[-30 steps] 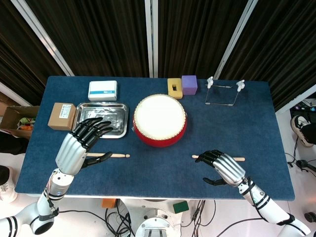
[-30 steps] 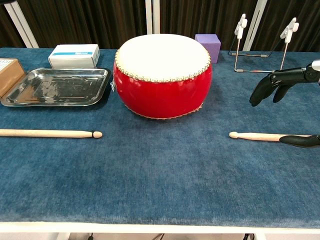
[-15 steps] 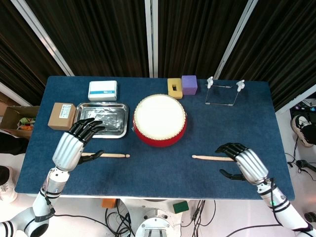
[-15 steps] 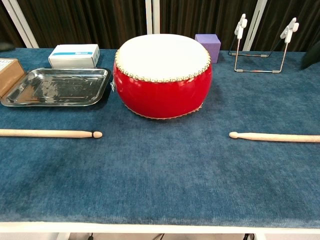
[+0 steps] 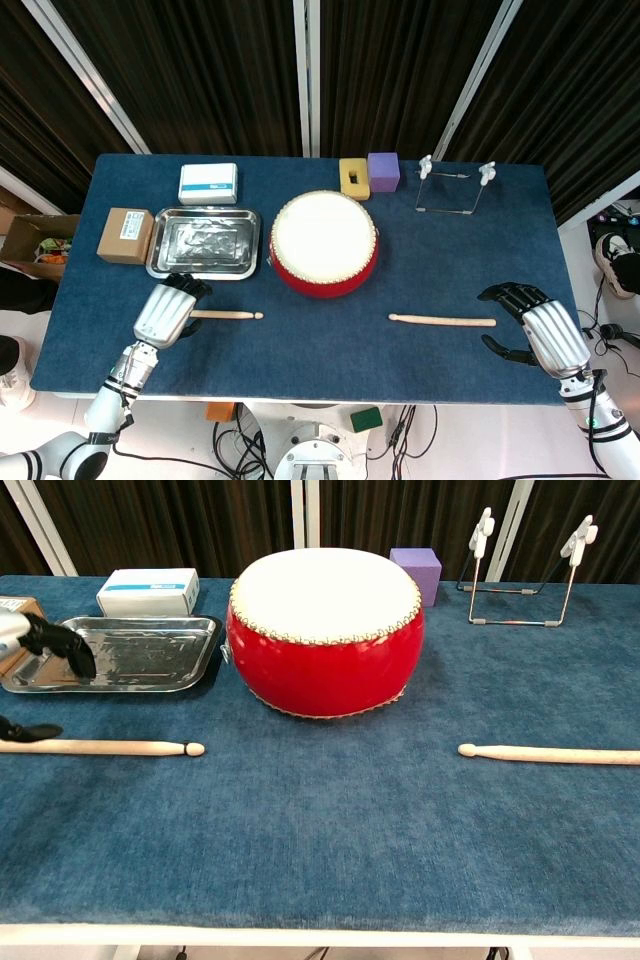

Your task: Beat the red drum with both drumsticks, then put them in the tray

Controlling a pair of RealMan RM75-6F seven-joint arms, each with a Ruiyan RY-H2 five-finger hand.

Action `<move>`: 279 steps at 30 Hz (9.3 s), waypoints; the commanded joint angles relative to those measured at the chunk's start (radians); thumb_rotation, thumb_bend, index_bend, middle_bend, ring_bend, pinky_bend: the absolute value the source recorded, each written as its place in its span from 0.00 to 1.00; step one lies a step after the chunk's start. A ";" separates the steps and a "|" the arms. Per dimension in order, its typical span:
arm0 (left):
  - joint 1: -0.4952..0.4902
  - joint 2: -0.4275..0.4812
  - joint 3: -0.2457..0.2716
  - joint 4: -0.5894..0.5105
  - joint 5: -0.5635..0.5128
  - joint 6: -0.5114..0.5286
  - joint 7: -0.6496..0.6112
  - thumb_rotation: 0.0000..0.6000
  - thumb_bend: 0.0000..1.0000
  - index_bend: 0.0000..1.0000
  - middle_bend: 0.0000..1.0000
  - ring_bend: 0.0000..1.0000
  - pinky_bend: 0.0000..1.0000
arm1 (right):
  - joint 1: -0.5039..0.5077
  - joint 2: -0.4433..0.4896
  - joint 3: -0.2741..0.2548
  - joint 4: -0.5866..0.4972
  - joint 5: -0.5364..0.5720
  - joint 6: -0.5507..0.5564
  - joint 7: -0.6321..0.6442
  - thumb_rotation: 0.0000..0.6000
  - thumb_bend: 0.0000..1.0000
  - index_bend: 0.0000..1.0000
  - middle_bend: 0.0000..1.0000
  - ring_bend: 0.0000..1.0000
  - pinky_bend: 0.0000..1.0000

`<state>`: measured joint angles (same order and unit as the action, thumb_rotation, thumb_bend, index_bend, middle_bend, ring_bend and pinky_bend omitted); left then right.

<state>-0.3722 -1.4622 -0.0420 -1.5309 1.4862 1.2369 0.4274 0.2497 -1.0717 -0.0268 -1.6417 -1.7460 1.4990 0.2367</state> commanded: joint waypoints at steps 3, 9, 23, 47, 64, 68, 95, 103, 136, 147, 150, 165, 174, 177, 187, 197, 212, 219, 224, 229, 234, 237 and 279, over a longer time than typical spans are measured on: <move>0.015 -0.056 0.001 0.044 -0.071 -0.017 0.053 1.00 0.19 0.41 0.38 0.33 0.36 | 0.003 -0.012 0.001 0.008 0.005 -0.014 0.003 1.00 0.22 0.35 0.34 0.25 0.36; 0.008 -0.097 -0.010 0.092 -0.124 -0.043 0.077 1.00 0.21 0.42 0.38 0.33 0.38 | 0.001 -0.021 0.004 0.012 0.011 -0.021 0.001 1.00 0.22 0.35 0.34 0.25 0.36; 0.012 -0.096 -0.007 0.119 -0.181 -0.061 0.079 1.00 0.29 0.47 0.41 0.33 0.39 | -0.010 -0.029 0.004 0.026 0.029 -0.029 0.018 1.00 0.22 0.35 0.34 0.25 0.36; 0.033 -0.114 0.014 0.225 -0.090 0.001 -0.173 1.00 0.52 0.65 0.60 0.50 0.58 | -0.004 -0.043 -0.003 0.048 0.100 -0.135 -0.062 1.00 0.24 0.35 0.35 0.26 0.36; 0.043 -0.161 0.078 0.409 0.187 0.234 -0.608 1.00 0.54 0.68 0.64 0.53 0.66 | 0.018 -0.206 0.014 0.182 0.255 -0.297 -0.376 1.00 0.33 0.43 0.38 0.26 0.38; 0.029 -0.157 0.082 0.382 0.225 0.259 -0.624 1.00 0.54 0.68 0.64 0.53 0.66 | 0.021 -0.258 0.021 0.242 0.277 -0.309 -0.407 1.00 0.33 0.46 0.38 0.26 0.38; 0.007 -0.121 0.089 0.292 0.241 0.236 -0.586 1.00 0.54 0.68 0.62 0.52 0.65 | 0.066 -0.427 0.023 0.423 0.244 -0.317 -0.465 1.00 0.39 0.48 0.47 0.26 0.36; 0.004 -0.121 0.090 0.292 0.243 0.230 -0.586 1.00 0.54 0.68 0.62 0.52 0.65 | 0.057 -0.455 0.018 0.466 0.244 -0.307 -0.462 1.00 0.39 0.52 0.50 0.28 0.36; -0.063 0.023 -0.024 0.107 0.138 0.144 -0.568 1.00 0.54 0.68 0.64 0.53 0.66 | 0.117 -0.260 0.014 0.415 -0.022 -0.022 -0.221 1.00 0.77 0.79 0.68 0.45 0.49; -0.180 0.121 -0.135 0.002 -0.080 -0.103 -0.300 1.00 0.55 0.68 0.64 0.54 0.66 | 0.309 -0.088 0.185 0.175 0.154 -0.293 -0.286 1.00 0.78 0.80 0.68 0.45 0.49; -0.203 0.131 -0.149 -0.015 -0.115 -0.137 -0.255 1.00 0.55 0.68 0.64 0.54 0.66 | 0.366 -0.102 0.217 0.178 0.219 -0.392 -0.321 1.00 0.78 0.80 0.68 0.45 0.49; -0.293 0.163 -0.193 -0.052 -0.216 -0.226 -0.155 1.00 0.55 0.67 0.64 0.54 0.65 | 0.565 -0.197 0.257 0.209 0.405 -0.665 -0.607 1.00 0.78 0.80 0.68 0.45 0.49; -0.348 0.095 -0.189 0.010 -0.271 -0.265 -0.102 1.00 0.55 0.68 0.64 0.54 0.66 | 0.528 -0.076 0.302 0.068 0.406 -0.548 -0.574 1.00 0.78 0.80 0.68 0.44 0.49; -0.331 0.129 -0.199 -0.036 -0.252 -0.213 -0.116 1.00 0.55 0.68 0.64 0.54 0.66 | 0.538 -0.080 0.281 0.078 0.427 -0.586 -0.598 1.00 0.78 0.80 0.68 0.44 0.49; -0.326 0.154 -0.179 -0.084 -0.239 -0.194 -0.104 1.00 0.55 0.67 0.64 0.54 0.65 | 0.570 -0.150 0.222 0.150 0.489 -0.646 -0.708 1.00 0.78 0.80 0.68 0.45 0.49; -0.353 0.098 -0.169 -0.030 -0.300 -0.218 -0.062 1.00 0.55 0.67 0.64 0.54 0.66 | 0.536 -0.066 0.248 0.061 0.421 -0.541 -0.602 1.00 0.78 0.80 0.68 0.44 0.49; -0.267 0.230 -0.166 -0.128 -0.247 -0.092 -0.139 1.00 0.55 0.68 0.64 0.54 0.65 | 0.527 -0.127 0.218 0.122 0.425 -0.522 -0.572 1.00 0.78 0.80 0.68 0.45 0.49; -0.256 0.181 -0.156 0.083 -0.274 -0.140 -0.260 1.00 0.55 0.68 0.64 0.53 0.65 | 0.435 0.012 0.221 0.029 0.343 -0.380 -0.452 1.00 0.78 0.80 0.68 0.44 0.49; -0.281 0.109 -0.135 0.260 -0.257 -0.207 -0.318 1.00 0.55 0.67 0.63 0.53 0.64 | 0.387 0.056 0.209 0.001 0.319 -0.332 -0.412 1.00 0.78 0.80 0.69 0.44 0.49; -0.303 0.038 -0.130 0.410 -0.236 -0.238 -0.371 1.00 0.55 0.68 0.62 0.53 0.63 | 0.368 0.061 0.198 -0.006 0.309 -0.324 -0.410 1.00 0.78 0.80 0.69 0.44 0.49; -0.317 -0.019 -0.120 0.544 -0.226 -0.288 -0.436 1.00 0.55 0.68 0.61 0.52 0.62 | 0.360 0.049 0.190 -0.009 0.298 -0.324 -0.419 1.00 0.78 0.80 0.68 0.44 0.49; -0.321 -0.049 -0.111 0.603 -0.212 -0.305 -0.474 1.00 0.55 0.68 0.60 0.51 0.61 | 0.356 0.044 0.188 -0.009 0.296 -0.325 -0.424 1.00 0.78 0.80 0.68 0.44 0.49; -0.221 0.241 -0.143 -0.109 -0.068 -0.056 -0.385 1.00 0.26 0.37 0.35 0.31 0.46 | 0.594 -0.154 0.281 -0.019 0.528 -0.617 -0.661 1.00 0.78 0.80 0.69 0.44 0.49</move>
<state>-0.5890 -1.2440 -0.1731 -1.5869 1.3844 1.1600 0.0550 0.8197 -1.2091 0.2418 -1.6516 -1.2471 0.8971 -0.3915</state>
